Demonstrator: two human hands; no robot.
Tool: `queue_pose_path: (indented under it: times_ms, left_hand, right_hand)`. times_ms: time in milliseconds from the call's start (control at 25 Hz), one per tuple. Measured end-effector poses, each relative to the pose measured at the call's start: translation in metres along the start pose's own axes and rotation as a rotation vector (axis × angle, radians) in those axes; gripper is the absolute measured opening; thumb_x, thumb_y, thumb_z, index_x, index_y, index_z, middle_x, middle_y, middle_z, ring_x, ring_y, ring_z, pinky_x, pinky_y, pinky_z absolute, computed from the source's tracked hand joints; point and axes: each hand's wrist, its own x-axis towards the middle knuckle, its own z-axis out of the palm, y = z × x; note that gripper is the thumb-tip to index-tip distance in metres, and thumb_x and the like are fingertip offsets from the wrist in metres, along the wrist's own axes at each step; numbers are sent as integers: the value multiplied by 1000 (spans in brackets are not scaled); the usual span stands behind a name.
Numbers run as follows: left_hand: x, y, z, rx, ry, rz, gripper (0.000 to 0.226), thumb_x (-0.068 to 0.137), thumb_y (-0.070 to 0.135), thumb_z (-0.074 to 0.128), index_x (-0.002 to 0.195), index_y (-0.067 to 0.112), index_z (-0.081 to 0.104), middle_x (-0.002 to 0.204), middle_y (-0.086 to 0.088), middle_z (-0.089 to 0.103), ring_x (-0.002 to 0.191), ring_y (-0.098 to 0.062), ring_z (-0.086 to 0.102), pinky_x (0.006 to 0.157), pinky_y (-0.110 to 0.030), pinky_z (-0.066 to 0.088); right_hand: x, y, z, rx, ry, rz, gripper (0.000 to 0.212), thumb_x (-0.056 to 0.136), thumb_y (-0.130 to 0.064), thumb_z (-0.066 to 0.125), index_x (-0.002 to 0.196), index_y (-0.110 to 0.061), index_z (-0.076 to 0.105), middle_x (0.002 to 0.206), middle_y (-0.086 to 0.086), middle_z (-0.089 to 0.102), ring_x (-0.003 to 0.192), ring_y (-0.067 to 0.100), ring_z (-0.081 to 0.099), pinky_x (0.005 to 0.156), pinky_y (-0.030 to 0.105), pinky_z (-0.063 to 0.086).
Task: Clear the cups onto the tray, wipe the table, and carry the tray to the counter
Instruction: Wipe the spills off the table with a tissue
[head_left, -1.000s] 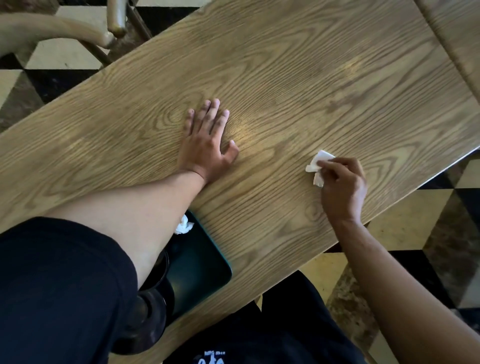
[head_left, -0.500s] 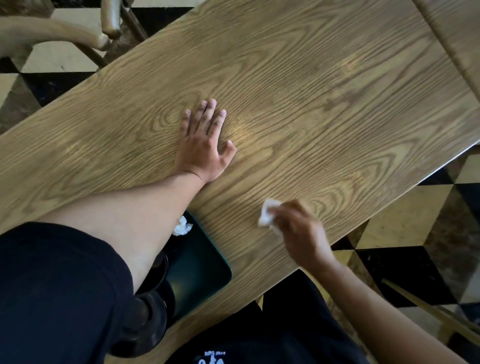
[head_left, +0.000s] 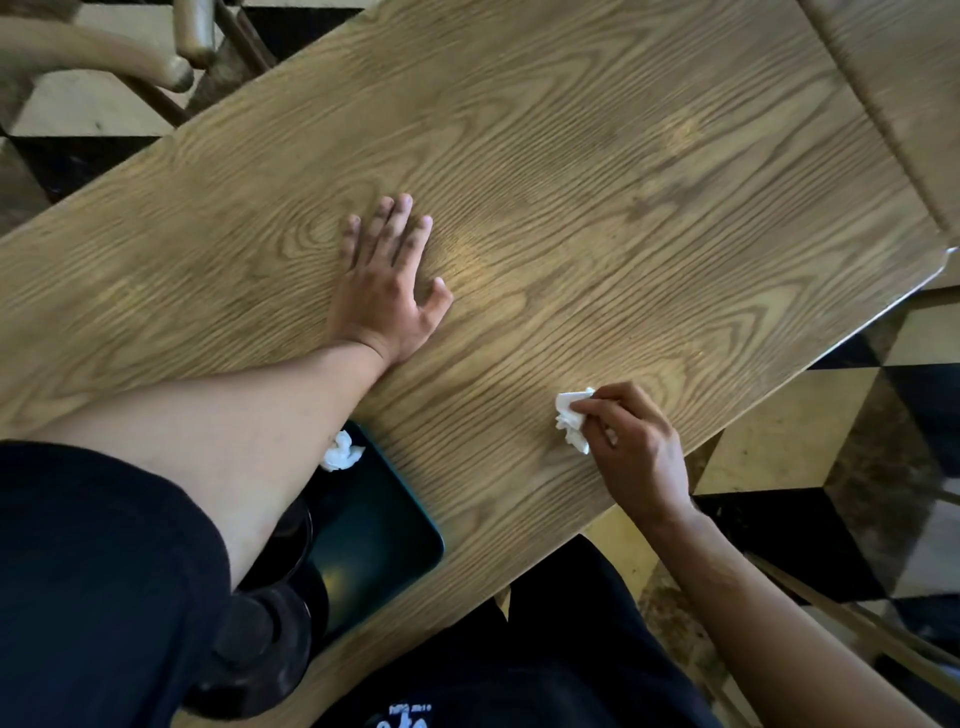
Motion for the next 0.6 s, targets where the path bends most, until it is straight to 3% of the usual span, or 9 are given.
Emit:
queue_pose_path:
  times_ms: [280,480,600]
  left_hand:
    - [0,1,-1,5,-12,1,68,90,39,53,149,6,51,165,-18,37,155,-34,29,125,-60,18]
    - [0,0,-1,5,-17,-4,67,91,40,53,149,7,51,165,-17,37,155,-33,29,126,-60,18]
    - [0,1,-2,1,-19,0,67,91,39,52,150,6,51,165,-18,36,155,-34,29,126,-60,17]
  right_hand:
    - [-11,8,-6,-1,43,60,19,88,0,75,106,-4,79,106,7,68,86,19,68,78,26,57]
    - [-18,8,-13,11,-100,94,41,81,-6,81,121,-2,72,117,9,62,88,16,66,88,5,44]
    - [-13,12,-16,-20,-126,73,39,80,-11,84,117,-4,73,113,7,62,89,18,65,84,15,50]
